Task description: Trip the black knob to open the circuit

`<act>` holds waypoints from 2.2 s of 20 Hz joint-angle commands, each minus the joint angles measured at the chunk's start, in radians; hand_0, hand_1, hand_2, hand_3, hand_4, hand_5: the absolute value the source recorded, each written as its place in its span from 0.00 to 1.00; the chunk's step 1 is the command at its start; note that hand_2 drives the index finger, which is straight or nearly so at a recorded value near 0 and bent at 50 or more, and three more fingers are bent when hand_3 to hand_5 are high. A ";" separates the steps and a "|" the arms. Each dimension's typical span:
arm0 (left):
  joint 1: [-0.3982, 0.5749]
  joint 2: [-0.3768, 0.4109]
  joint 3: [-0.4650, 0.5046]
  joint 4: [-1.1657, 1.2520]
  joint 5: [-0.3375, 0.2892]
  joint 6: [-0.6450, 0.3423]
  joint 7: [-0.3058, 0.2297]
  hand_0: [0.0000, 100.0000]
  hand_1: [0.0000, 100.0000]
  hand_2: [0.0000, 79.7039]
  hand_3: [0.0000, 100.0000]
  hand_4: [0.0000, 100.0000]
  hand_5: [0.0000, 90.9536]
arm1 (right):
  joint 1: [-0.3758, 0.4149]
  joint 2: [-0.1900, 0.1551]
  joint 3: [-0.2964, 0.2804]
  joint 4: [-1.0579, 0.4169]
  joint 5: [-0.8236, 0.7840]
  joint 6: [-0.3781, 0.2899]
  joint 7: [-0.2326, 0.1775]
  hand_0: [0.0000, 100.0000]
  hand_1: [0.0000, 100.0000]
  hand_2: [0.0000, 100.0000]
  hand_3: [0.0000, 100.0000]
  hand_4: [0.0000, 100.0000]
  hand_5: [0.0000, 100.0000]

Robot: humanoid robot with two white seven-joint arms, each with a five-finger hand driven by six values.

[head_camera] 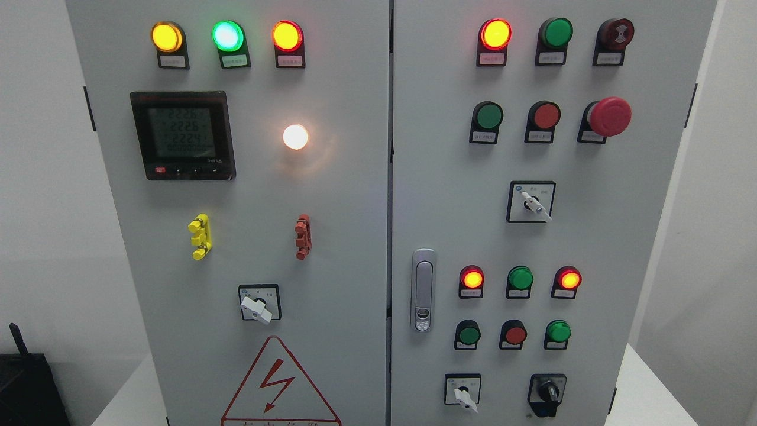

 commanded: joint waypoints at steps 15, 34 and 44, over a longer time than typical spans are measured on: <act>0.000 0.000 0.000 -0.025 0.000 0.000 0.000 0.12 0.39 0.00 0.00 0.00 0.00 | -0.018 -0.049 -0.031 -0.282 -0.018 -0.219 -0.106 0.00 0.29 0.00 0.00 0.00 0.00; 0.000 0.000 0.000 -0.025 0.000 0.000 0.000 0.12 0.39 0.00 0.00 0.00 0.00 | -0.008 -0.026 -0.140 -0.770 -0.023 -0.239 -0.178 0.00 0.25 0.00 0.10 0.01 0.00; 0.000 0.000 0.000 -0.025 0.000 0.000 0.000 0.12 0.39 0.00 0.00 0.00 0.00 | 0.066 -0.024 -0.134 -1.042 -0.025 -0.239 -0.193 0.00 0.24 0.00 0.20 0.12 0.00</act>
